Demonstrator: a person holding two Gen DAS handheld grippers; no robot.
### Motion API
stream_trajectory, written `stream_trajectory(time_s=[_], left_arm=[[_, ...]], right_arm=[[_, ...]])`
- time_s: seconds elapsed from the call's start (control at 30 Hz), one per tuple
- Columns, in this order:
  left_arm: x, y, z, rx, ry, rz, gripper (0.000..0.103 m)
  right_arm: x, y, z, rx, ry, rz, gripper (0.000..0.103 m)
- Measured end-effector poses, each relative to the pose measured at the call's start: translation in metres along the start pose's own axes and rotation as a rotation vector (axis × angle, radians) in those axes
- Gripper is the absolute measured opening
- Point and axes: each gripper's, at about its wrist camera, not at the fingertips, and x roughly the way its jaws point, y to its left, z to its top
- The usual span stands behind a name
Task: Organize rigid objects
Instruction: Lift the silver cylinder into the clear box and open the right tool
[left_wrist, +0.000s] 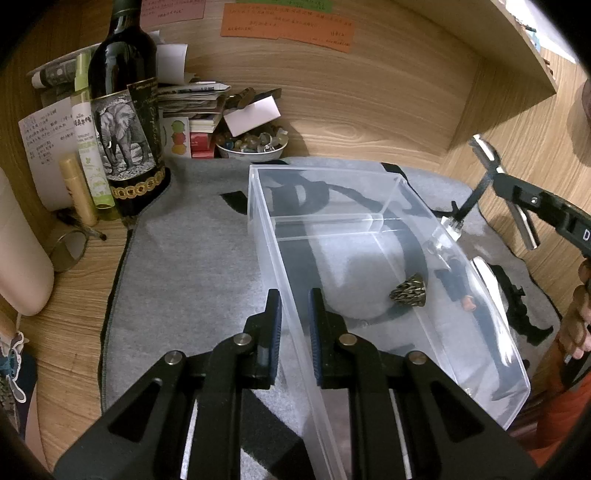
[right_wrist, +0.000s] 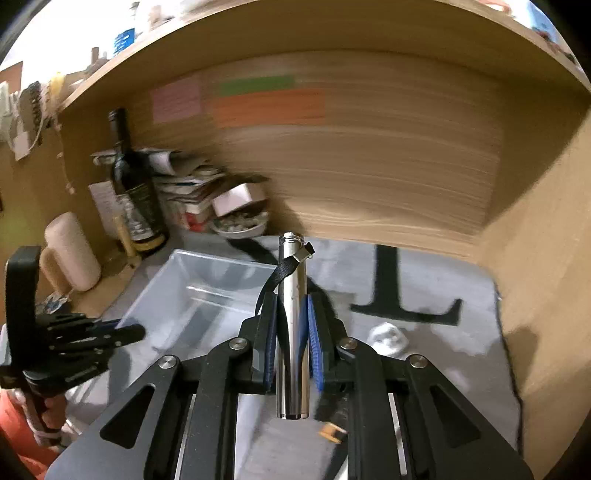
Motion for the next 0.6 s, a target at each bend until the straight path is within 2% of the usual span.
stream_trajectory(time_s=[0.27,0.6], left_arm=[[0.001,-0.001,0.000,0.011,0.000,-0.004,0.014],[0.001,0.000,0.000,0.009,-0.004,-0.008,0.014]], right_arm=[[0.021,0.027,-0.005,-0.030,0.054,0.073,0.014],[0.052,0.056,-0.022,-0.142,0.200,0.110,0.014]])
